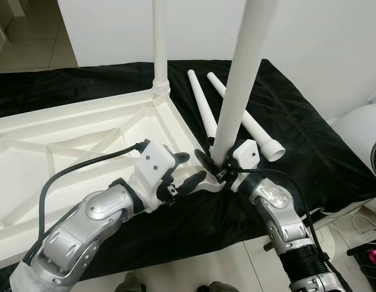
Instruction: Building children table
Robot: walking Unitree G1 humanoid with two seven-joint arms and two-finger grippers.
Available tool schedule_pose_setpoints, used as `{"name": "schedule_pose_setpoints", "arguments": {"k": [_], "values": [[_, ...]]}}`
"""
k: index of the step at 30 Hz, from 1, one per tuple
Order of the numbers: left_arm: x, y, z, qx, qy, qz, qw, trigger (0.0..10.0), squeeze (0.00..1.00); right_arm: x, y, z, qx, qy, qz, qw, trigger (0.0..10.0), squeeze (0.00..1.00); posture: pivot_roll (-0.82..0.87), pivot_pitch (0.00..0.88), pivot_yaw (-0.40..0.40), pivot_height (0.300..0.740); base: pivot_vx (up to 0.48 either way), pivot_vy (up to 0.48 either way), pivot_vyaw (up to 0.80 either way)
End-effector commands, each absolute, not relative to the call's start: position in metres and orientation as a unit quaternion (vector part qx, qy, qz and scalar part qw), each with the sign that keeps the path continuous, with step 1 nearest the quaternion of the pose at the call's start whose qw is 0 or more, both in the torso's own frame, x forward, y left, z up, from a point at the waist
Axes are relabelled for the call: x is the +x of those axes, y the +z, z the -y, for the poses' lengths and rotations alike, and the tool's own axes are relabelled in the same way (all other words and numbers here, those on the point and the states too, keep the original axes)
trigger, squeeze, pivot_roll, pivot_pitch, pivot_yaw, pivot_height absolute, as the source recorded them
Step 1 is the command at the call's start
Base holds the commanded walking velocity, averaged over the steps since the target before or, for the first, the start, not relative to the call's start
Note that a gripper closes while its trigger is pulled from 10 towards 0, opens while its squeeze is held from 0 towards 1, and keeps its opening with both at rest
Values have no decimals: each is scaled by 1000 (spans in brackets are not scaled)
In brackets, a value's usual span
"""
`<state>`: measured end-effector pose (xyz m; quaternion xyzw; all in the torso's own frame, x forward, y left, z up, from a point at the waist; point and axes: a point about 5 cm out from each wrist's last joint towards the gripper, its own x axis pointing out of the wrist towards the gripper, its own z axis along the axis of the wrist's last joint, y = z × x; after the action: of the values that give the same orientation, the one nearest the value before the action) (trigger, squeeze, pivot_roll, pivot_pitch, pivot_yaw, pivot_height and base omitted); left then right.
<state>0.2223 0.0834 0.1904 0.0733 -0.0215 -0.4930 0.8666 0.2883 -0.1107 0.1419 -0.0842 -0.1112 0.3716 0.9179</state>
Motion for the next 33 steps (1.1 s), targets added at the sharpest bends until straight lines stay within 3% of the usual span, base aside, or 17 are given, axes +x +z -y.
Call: {"name": "schedule_pose_setpoints", "arguments": {"k": [1,6,10,33], "values": [[220,192,-82,75,-521,19,850,10000,0,285,114,114,-87,382,49,919,10000,0,34,57,-40,740,0,0,0],[220,192,-82,75,-521,19,850,10000,0,286,111,115,-86,382,46,919,10000,0,34,57,-40,740,0,0,0],[220,195,-82,74,-519,22,851,10000,0,288,107,115,-12,368,32,929,10000,0,39,60,-44,740,0,0,0],[219,196,-82,74,-523,24,849,10000,0,304,108,120,90,291,-16,952,10000,0,41,52,-42,740,0,0,0]]}}
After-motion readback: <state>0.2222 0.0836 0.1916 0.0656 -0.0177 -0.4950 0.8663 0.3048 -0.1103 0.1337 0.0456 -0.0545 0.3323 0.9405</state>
